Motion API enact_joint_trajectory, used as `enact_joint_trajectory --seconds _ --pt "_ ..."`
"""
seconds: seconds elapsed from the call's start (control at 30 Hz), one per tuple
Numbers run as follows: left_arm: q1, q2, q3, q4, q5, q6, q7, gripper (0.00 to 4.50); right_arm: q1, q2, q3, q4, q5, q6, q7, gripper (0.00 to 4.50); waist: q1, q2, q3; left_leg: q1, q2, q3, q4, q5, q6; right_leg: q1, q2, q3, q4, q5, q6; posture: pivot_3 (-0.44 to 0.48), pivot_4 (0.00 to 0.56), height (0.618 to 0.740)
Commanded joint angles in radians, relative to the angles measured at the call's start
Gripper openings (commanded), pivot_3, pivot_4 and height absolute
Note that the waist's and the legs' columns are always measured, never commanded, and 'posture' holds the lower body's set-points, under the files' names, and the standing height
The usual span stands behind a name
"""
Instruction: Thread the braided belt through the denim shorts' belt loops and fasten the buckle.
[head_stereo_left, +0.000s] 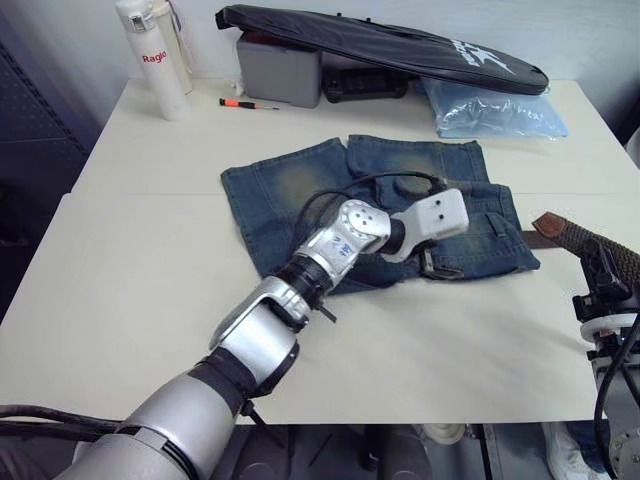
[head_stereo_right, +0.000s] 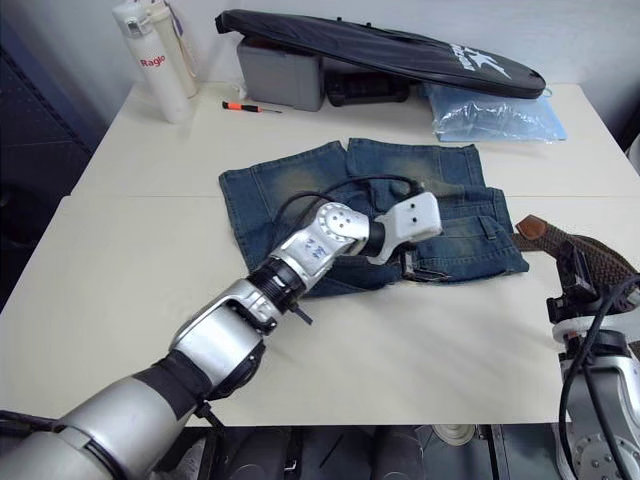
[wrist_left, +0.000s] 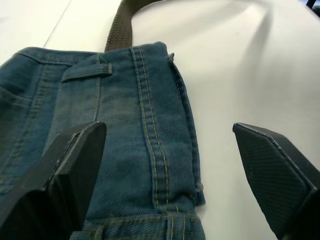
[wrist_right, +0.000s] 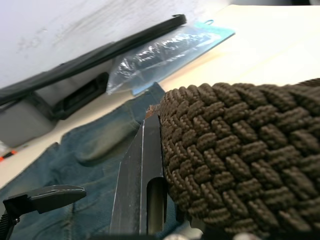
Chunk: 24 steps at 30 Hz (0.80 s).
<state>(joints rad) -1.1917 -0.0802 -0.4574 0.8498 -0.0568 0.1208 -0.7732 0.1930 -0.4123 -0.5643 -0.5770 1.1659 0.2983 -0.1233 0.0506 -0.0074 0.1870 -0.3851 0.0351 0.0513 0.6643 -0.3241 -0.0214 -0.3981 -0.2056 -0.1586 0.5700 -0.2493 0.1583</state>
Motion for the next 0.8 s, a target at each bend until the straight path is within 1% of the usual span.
enact_joint_trajectory --seconds 0.03,0.13,0.2,0.3,0.33,0.37,0.4,0.47,0.5,0.53,0.67,0.7,0.8 --pt "-0.085 -0.13 -0.068 0.286 0.164 -0.141 0.12 4.47 0.079 0.019 -0.063 -0.114 -0.037 -0.016 -0.046 0.0 -0.001 0.0 0.0 0.0 0.0 0.0 0.0 0.0 0.0 0.0 0.0 0.0 -0.001 0.0 0.0 0.0 0.15 0.74" --pt "-0.092 -0.154 -0.074 0.357 0.21 -0.175 0.158 4.47 0.102 0.012 -0.074 -0.142 -0.037 -0.011 -0.052 0.0 0.001 0.0 0.0 -0.001 0.0 0.0 0.001 -0.001 0.001 0.0 0.0 0.0 -0.002 0.001 0.001 0.0 0.15 0.74" --pt "-0.095 -0.165 -0.084 0.402 0.256 -0.2 0.191 3.93 0.118 0.001 -0.09 -0.158 -0.031 -0.005 -0.058 0.0 0.001 0.0 0.0 -0.002 0.0 0.0 0.001 -0.001 0.002 0.0 0.0 0.0 -0.003 0.003 0.002 0.0 0.15 0.74" --pt "-0.088 -0.174 -0.062 0.433 0.267 -0.209 0.183 2.8 0.13 -0.015 -0.104 -0.172 -0.018 0.004 -0.061 0.0 0.002 0.0 0.0 -0.002 0.0 0.0 0.002 -0.002 0.003 0.0 0.0 0.001 -0.004 0.004 0.002 0.0 0.15 0.74" --pt "-0.087 -0.175 -0.046 0.438 0.264 -0.21 0.167 2.58 0.133 -0.024 -0.107 -0.174 -0.012 0.011 -0.058 0.0 0.002 0.0 0.0 -0.002 0.0 0.0 0.003 -0.002 0.003 0.0 0.0 0.001 -0.004 0.005 0.001 0.0 0.15 0.74" --pt "-0.083 -0.171 -0.028 0.441 0.258 -0.212 0.137 2.16 0.139 -0.04 -0.109 -0.173 -0.005 0.022 -0.05 0.0 0.001 0.0 0.0 -0.002 0.0 0.0 0.003 -0.002 0.004 0.0 0.0 0.001 -0.004 0.005 0.001 0.0 0.15 0.74" --pt "-0.08 -0.168 -0.014 0.443 0.255 -0.213 0.115 1.62 0.143 -0.052 -0.11 -0.172 0.001 0.03 -0.044 0.0 0.001 0.0 0.0 -0.002 0.0 0.0 0.003 -0.002 0.004 0.0 0.0 0.001 -0.004 0.005 0.001 0.0 0.15 0.74" --pt "-0.068 -0.152 0.002 0.442 0.261 -0.221 0.064 0.82 0.15 -0.081 -0.111 -0.165 0.014 0.05 -0.024 0.0 0.001 0.001 0.0 -0.002 0.0 0.0 0.003 -0.002 0.004 0.0 0.0 0.001 -0.004 0.005 0.001 0.0 0.15 0.74" --pt "-0.05 -0.135 0.007 0.438 0.262 -0.23 0.01 0.33 0.155 -0.107 -0.113 -0.156 0.025 0.069 -0.003 0.0 0.0 0.001 -0.001 -0.002 0.0 0.0 0.003 -0.002 0.004 0.0 0.0 0.001 -0.004 0.005 0.001 0.0 0.15 0.74" --pt "-0.037 -0.124 0.012 0.435 0.263 -0.235 -0.029 0.02 0.161 -0.136 -0.116 -0.146 0.031 0.088 0.027 0.0 0.0 0.002 -0.001 -0.002 0.0 0.0 0.003 -0.002 0.004 0.0 0.0 0.001 -0.004 0.005 0.001 0.0 0.15 0.74" --pt "0.026 -0.045 0.041 0.383 0.241 -0.284 -0.239 0.02 0.178 -0.222 -0.133 -0.121 0.062 0.142 0.122 0.0 -0.004 0.004 -0.003 -0.002 0.001 0.001 0.002 -0.002 0.004 0.0 0.001 0.001 -0.004 0.005 0.001 0.0 0.15 0.74" --pt "0.049 -0.005 0.048 0.346 0.227 -0.293 -0.325 0.02 0.186 -0.257 -0.145 -0.115 0.085 0.166 0.167 0.0 -0.004 0.004 -0.003 -0.001 0.001 0.001 0.003 -0.002 0.004 0.0 0.001 0.001 -0.004 0.005 0.001 0.0 0.15 0.74" --pt "0.107 0.093 0.047 0.236 0.208 -0.297 -0.496 0.02 0.205 -0.322 -0.178 -0.101 0.144 0.217 0.261 0.0 -0.016 0.006 -0.004 -0.001 0.001 0.002 0.003 -0.002 0.004 0.0 0.001 0.002 -0.003 0.005 0.001 0.0 0.15 0.74"
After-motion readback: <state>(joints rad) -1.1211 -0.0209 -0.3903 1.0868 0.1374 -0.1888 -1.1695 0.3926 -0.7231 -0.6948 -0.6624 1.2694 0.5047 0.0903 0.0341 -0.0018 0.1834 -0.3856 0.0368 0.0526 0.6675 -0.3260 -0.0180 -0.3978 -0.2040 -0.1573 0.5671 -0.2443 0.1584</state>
